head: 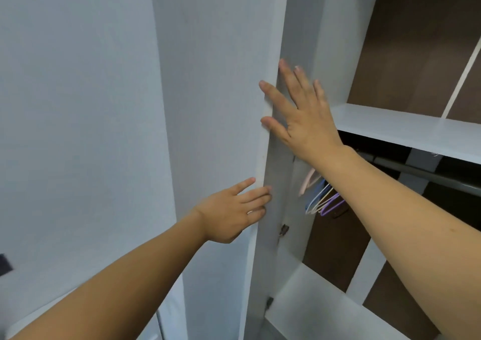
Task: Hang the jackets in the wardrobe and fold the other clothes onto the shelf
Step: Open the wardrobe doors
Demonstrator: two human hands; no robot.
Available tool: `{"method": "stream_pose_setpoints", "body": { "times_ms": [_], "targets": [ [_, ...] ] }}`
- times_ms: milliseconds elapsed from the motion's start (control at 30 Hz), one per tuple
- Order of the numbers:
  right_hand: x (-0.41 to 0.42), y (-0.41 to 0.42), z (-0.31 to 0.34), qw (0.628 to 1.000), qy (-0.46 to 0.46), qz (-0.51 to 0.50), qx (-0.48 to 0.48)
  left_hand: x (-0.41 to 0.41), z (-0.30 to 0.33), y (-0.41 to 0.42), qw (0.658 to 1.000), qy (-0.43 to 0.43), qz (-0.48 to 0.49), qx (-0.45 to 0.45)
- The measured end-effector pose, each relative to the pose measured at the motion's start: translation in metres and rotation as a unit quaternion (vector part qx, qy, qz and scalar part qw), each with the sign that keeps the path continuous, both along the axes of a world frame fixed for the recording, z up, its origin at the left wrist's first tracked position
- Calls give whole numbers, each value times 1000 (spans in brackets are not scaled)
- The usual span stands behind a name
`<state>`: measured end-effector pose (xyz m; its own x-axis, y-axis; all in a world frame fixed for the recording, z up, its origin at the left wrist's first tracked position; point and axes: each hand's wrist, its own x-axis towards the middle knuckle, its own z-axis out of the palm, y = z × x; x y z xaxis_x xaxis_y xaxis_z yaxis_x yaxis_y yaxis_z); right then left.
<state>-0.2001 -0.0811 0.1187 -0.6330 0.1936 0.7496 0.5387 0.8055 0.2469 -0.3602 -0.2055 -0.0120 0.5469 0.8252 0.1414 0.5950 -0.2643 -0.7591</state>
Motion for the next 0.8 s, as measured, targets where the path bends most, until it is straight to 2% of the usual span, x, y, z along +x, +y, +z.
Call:
{"method": "stream_pose_setpoints", "body": {
  "times_ms": [100, 200, 300, 400, 800],
  "targets": [
    [-23, 0, -2, 997, -21, 23, -66, -12, 10, -2, 998, -5, 62, 11],
    [-40, 5, -3, 993, -57, 17, -101, -29, 7, -3, 990, 21, 140, -20],
    [-52, 13, -2, 988, -111, -12, -103, -39, 3, -3, 973, 71, 215, -37],
    [-62, 17, -5, 984, -150, -28, -96, -43, -1, -2, 956, 79, 277, -47],
    [-40, 17, -24, 975, -154, -55, -152, -45, 7, -1, 964, 28, 253, -72]
  ]
}}
